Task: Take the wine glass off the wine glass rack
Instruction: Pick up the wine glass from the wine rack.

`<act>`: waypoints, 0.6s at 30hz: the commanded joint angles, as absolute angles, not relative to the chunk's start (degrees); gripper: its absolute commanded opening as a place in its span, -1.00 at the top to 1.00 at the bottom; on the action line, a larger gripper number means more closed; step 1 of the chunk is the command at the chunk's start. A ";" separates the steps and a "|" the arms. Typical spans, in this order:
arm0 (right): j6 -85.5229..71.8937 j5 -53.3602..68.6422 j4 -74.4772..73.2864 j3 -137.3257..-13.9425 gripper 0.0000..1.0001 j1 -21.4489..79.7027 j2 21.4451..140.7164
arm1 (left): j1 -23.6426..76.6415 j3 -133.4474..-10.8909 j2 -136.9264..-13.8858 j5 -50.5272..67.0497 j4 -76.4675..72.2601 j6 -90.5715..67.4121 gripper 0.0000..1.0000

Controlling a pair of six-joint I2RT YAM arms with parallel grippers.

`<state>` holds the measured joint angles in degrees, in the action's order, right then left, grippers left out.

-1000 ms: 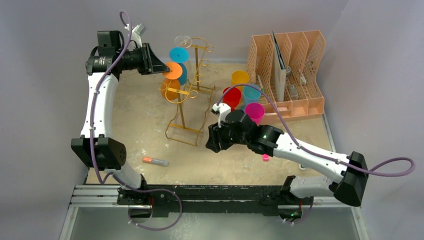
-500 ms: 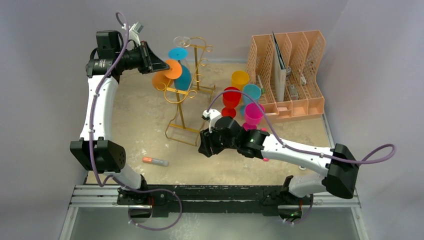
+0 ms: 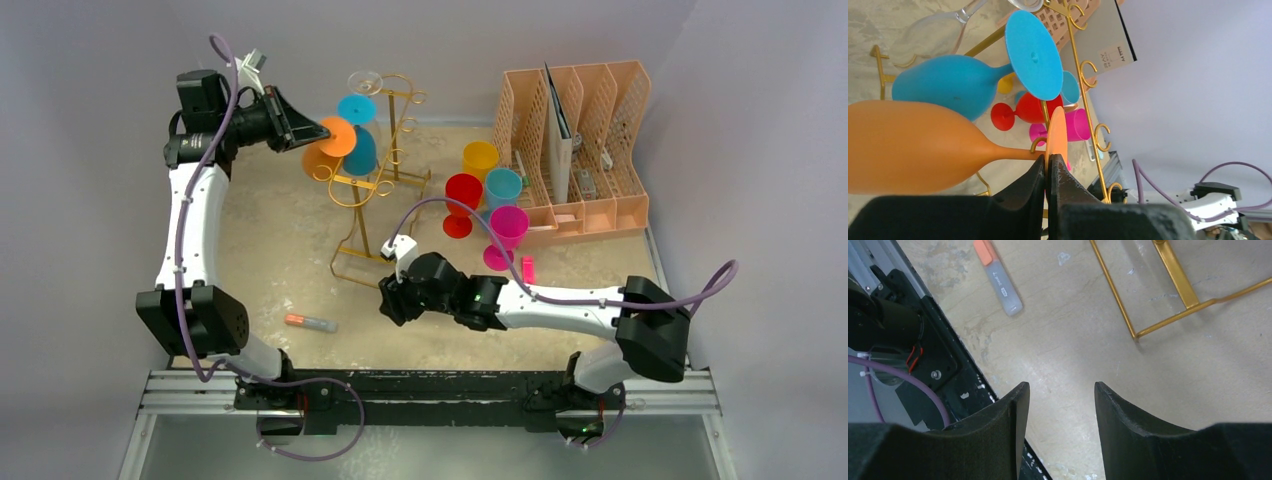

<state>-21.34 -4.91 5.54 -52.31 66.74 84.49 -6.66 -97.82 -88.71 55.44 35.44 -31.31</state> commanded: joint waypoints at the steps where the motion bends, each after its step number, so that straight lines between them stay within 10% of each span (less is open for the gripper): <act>1: -20.46 -7.21 8.97 -52.23 -0.07 66.86 83.85 | -8.79 -94.89 -86.41 63.07 24.86 -38.94 1.00; 18: -24.50 -2.71 28.89 -51.47 -0.08 66.94 96.48 | -11.17 -94.16 -84.95 62.71 22.61 -41.79 1.00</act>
